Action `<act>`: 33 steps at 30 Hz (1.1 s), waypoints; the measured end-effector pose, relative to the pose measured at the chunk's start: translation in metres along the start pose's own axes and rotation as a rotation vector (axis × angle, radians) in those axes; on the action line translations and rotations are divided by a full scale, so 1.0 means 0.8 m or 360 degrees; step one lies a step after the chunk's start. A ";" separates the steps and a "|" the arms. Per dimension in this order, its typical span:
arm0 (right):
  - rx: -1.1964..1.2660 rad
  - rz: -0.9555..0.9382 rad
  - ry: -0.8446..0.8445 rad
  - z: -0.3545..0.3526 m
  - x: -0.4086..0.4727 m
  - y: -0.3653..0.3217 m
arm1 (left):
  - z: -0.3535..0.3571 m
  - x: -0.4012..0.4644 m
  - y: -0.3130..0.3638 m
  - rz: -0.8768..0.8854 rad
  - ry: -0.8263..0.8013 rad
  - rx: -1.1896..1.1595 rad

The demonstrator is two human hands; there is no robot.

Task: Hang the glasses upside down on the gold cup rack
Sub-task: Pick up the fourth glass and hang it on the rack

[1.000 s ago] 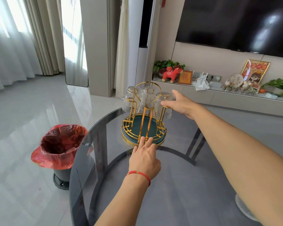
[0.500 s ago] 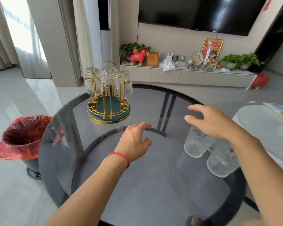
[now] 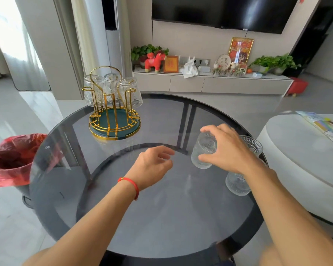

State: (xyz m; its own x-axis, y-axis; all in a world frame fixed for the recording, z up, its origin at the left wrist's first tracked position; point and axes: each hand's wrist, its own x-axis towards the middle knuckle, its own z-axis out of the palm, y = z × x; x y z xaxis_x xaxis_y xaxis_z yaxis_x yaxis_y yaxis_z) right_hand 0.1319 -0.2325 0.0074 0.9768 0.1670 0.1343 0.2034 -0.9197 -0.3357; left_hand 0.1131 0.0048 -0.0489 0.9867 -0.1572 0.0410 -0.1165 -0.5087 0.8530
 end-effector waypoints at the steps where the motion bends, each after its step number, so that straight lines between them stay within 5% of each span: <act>1: 0.0205 -0.0010 0.0106 0.000 -0.002 -0.005 | 0.002 -0.001 0.003 -0.0110 -0.0009 -0.0258; 5: 0.1198 0.0193 0.0185 0.018 -0.011 -0.040 | -0.003 0.003 0.018 -0.0576 -0.0250 -0.1513; 8: 0.1440 0.0236 0.0000 0.044 -0.016 -0.064 | -0.020 0.008 0.017 -0.0498 -0.0092 -0.1675; 12: 0.0957 0.0137 -0.0219 0.063 0.000 -0.086 | -0.045 0.019 0.002 -0.0377 0.0346 -0.1132; 17: 0.0595 -0.0144 -0.0028 0.087 0.040 -0.130 | -0.067 0.028 -0.014 -0.0093 0.0431 -0.0741; 22: 0.0753 -0.0112 0.0109 0.093 0.098 -0.149 | -0.094 0.047 -0.030 -0.0044 0.0611 -0.0671; 25: 0.0923 -0.0054 0.0298 0.082 0.134 -0.158 | -0.106 0.059 -0.057 -0.0098 0.0778 -0.0157; 28: 0.1069 0.0032 0.0405 0.061 0.172 -0.166 | -0.102 0.060 -0.093 -0.0042 0.0630 0.0604; 33: 0.1071 -0.0010 0.0537 0.035 0.219 -0.191 | -0.104 0.068 -0.112 -0.0043 0.0548 0.0857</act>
State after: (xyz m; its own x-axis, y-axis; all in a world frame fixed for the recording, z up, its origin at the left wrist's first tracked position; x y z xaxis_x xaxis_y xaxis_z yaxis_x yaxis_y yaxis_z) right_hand 0.2740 -0.0529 0.0561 0.9236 -0.0460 0.3805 0.3123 -0.4851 -0.8168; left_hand 0.1863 0.1128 -0.0799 0.9595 0.0974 0.2643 -0.0430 -0.8768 0.4790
